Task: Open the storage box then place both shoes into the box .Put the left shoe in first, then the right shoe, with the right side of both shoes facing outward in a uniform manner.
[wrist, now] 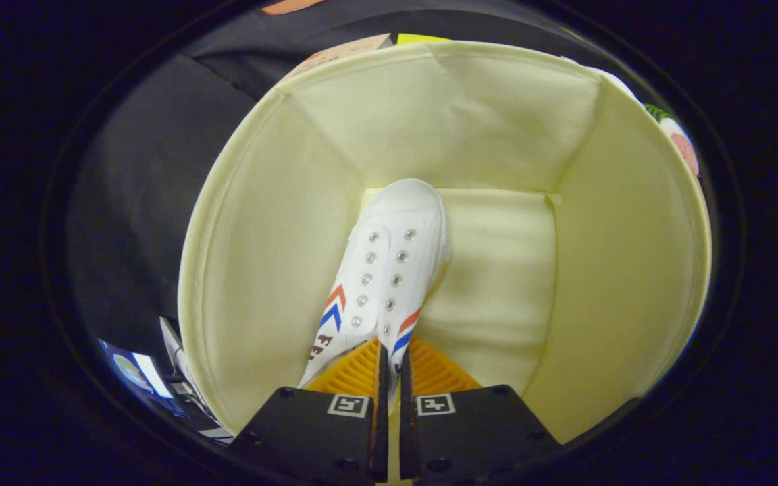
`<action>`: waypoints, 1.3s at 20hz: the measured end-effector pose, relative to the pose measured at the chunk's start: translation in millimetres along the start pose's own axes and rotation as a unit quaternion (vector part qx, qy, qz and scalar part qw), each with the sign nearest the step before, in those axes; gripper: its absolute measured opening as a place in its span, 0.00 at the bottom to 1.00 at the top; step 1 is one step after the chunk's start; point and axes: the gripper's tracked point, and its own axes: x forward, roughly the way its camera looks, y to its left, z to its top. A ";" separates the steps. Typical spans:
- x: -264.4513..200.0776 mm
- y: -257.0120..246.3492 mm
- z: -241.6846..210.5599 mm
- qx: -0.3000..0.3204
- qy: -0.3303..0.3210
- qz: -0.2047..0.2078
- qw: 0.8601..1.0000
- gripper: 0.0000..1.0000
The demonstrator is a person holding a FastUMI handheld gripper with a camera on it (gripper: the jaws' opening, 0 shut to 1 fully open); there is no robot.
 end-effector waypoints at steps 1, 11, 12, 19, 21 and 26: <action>-2.6 -0.5 -0.8 -0.009 0.010 -0.003 1.000 0.16; -35.1 -11.3 -10.8 -0.051 0.025 -0.060 0.997 0.68; -39.1 -12.8 -12.7 -0.051 0.027 -0.066 0.996 0.73; -105.0 2.2 -33.5 -0.103 0.007 -0.011 0.995 0.73; -130.5 -10.6 -32.9 -0.107 -0.018 -0.006 0.994 0.73; -170.4 -80.3 -44.1 -0.087 -0.031 -0.008 0.996 0.73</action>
